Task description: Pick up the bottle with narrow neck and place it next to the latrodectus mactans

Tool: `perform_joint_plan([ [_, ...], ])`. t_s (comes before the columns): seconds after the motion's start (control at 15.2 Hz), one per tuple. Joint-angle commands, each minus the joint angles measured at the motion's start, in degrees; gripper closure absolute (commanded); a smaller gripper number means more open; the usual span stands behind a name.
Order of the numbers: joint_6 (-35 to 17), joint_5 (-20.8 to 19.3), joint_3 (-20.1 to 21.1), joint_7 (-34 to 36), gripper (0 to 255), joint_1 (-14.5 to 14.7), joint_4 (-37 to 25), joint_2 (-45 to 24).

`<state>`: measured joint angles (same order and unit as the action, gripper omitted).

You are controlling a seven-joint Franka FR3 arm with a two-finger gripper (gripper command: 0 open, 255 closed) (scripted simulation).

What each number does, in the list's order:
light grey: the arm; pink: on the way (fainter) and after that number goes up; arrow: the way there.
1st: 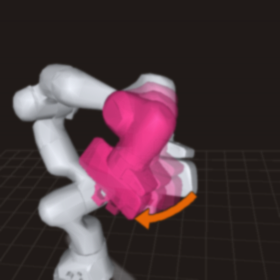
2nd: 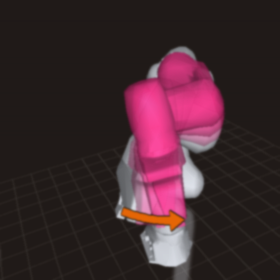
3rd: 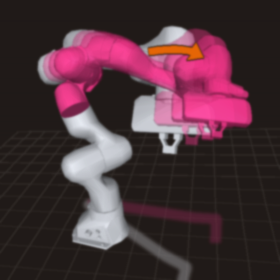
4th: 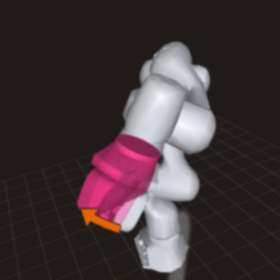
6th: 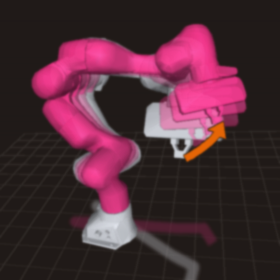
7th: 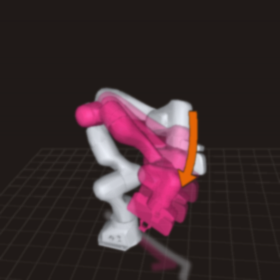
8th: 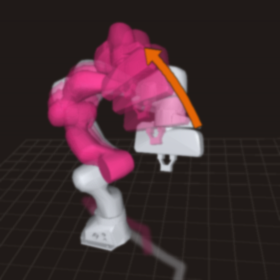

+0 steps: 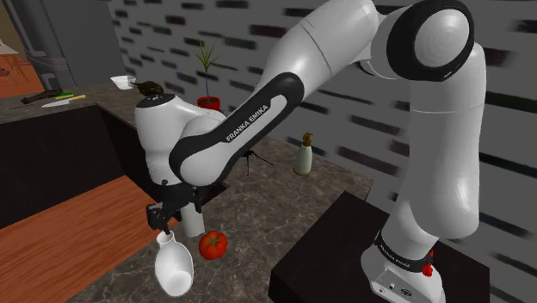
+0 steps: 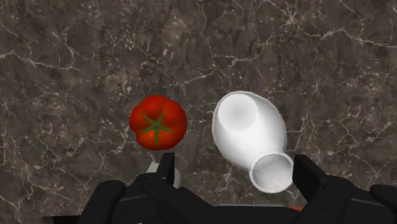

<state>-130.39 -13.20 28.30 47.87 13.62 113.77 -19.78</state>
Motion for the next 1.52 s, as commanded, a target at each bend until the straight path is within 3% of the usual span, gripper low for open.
perform_joint_plan([
  [0.0, 0.07, -2.45, -0.79, 2.03, 0, 2.06, -3.87, -4.5],
  [0.2, 0.64, -5.11, -2.04, 4.34, 0, 5.35, -9.86, -10.66],
  [0.73, -3.34, -7.23, -3.63, 5.63, 0, 6.4, -9.42, -14.43],
  [1.19, -3.33, -7.22, -3.63, 5.63, 0, 6.4, -9.43, -14.43],
  [1.25, -3.33, -7.22, -3.63, 5.63, 255, 6.4, -9.43, -14.43],
  [1.45, -3.33, -7.22, -3.63, 5.63, 255, 6.39, -9.43, -14.43],
])
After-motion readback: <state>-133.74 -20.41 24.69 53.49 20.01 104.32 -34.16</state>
